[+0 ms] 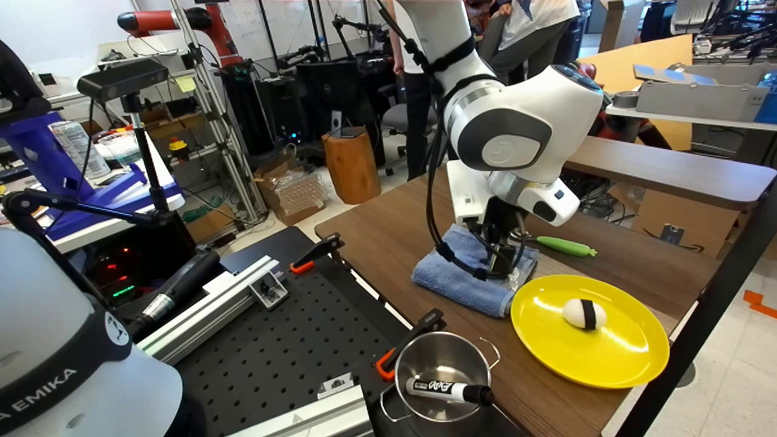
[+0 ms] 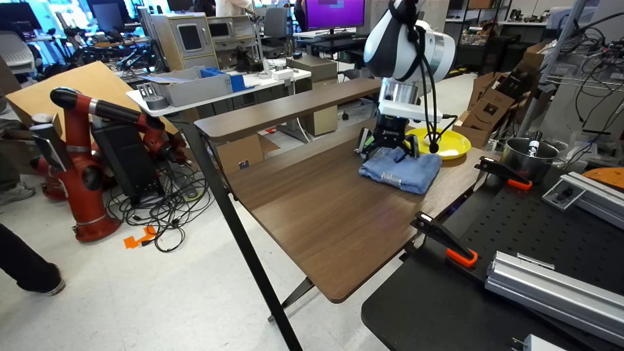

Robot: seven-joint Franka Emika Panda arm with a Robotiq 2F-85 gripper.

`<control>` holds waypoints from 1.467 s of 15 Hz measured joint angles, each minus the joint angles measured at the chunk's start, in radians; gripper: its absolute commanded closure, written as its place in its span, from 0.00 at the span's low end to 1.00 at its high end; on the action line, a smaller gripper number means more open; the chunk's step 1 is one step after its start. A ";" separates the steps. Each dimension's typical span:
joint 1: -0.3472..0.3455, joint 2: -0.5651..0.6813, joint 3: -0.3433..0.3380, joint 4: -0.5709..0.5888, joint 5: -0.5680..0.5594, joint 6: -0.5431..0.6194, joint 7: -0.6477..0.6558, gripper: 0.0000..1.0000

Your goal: Move the towel

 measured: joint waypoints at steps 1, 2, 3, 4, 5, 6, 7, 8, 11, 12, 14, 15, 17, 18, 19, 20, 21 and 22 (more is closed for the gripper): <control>0.000 0.000 0.001 0.001 0.002 0.000 0.000 0.00; 0.002 0.000 0.002 0.002 0.003 0.000 0.000 0.00; 0.004 -0.001 0.003 0.003 0.003 0.000 0.000 0.00; 0.006 -0.005 0.004 0.003 0.003 0.000 0.000 0.00; 0.011 -0.013 0.005 0.002 0.003 0.000 0.000 0.00; 0.017 -0.026 0.005 -0.004 0.003 0.000 0.000 0.00; 0.025 -0.046 0.005 -0.015 0.003 0.000 0.000 0.00; 0.033 -0.071 0.005 -0.030 0.003 0.000 0.002 0.00; 0.061 -0.159 0.002 -0.096 0.003 0.000 0.006 0.00; 0.070 -0.193 0.000 -0.124 0.002 0.000 0.007 0.00; 0.082 -0.263 -0.007 -0.181 0.001 0.000 0.011 0.00; 0.087 -0.302 -0.011 -0.213 0.001 0.000 0.013 0.00; 0.092 -0.385 -0.019 -0.280 0.001 0.000 0.019 0.00; 0.095 -0.426 -0.022 -0.314 0.000 0.000 0.022 0.00; 0.099 -0.463 -0.026 -0.347 -0.003 0.000 0.025 0.00; 0.108 -0.494 -0.032 -0.375 -0.021 0.000 0.035 0.00; 0.118 -0.513 -0.037 -0.396 -0.038 0.000 0.050 0.00; 0.125 -0.522 -0.040 -0.406 -0.046 0.001 0.058 0.00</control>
